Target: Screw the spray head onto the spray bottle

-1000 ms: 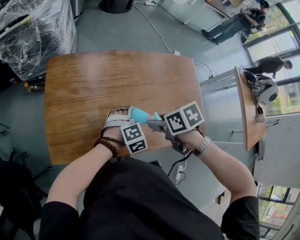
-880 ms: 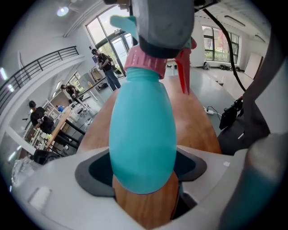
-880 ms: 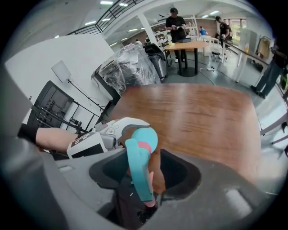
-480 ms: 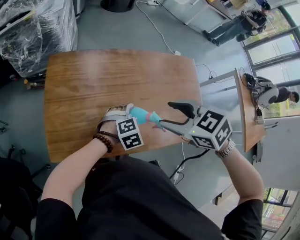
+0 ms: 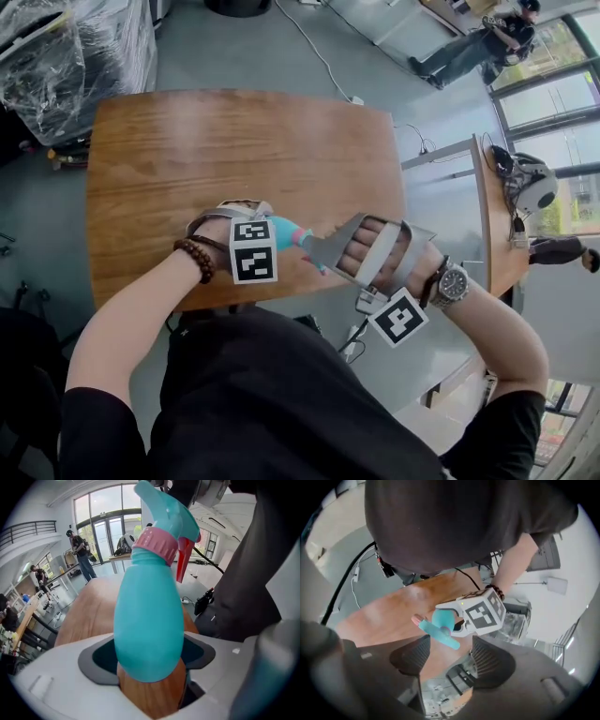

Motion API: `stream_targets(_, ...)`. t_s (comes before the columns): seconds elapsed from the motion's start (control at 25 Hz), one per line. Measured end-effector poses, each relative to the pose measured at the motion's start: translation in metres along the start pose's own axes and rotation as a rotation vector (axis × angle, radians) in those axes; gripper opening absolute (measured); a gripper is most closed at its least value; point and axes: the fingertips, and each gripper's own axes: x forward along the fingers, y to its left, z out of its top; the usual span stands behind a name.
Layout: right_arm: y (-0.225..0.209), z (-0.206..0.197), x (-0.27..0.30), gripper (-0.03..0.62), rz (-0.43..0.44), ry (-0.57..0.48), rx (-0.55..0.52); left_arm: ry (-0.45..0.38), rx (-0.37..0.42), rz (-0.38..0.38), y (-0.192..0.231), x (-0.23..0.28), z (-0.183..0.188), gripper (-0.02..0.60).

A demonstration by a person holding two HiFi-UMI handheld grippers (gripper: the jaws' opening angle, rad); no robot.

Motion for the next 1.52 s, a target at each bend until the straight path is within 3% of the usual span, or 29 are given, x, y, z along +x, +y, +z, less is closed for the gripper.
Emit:
stream_targets(0.16, 0.027, 0.017, 0.010, 0.261, 0.066, -0.043, -0.154, 0.011, 0.019, -0.053, -0.013, 0.004, 0.001, 0.405)
stream_targets(0.36, 0.044, 0.019, 0.026, 0.255, 0.118, -0.043, -0.159, 0.009, 0.058, -0.103, -0.027, 0.005, 0.007, 0.405)
stream_targets(0.52, 0.043, 0.028, 0.028, 0.133, 0.095, -0.067, -0.158, 0.007, 0.079, -0.130, -0.034, 0.006, 0.011, 0.405)
stream_targets(0.6, 0.040, 0.028, 0.028, 0.117, 0.082, -0.069, -0.145, 0.003, 0.087, -0.125, -0.035, 0.006, 0.010, 0.405)
stream_targets(0.76, 0.036, 0.027, 0.026, 0.115, 0.062, -0.076, -0.070, -0.013, 0.103, -0.089, -0.031, 0.005, 0.012, 0.405)
stream_targets(1.04, 0.022, 0.026, 0.016, 0.115, 0.035, -0.147, 0.164, -0.049, 0.183, 0.023, -0.020, 0.001, 0.019, 0.405)
stream_targets(1.32, 0.016, 0.028, 0.014, 0.115, 0.044, -0.193, 0.276, -0.046, 0.271, 0.120, -0.012, -0.002, 0.020, 0.403)
stream_targets(1.52, 0.018, 0.023, 0.015, 0.115, 0.051, -0.170, 0.293, -0.035, 0.213, 0.109, -0.013, -0.002, 0.020, 0.402)
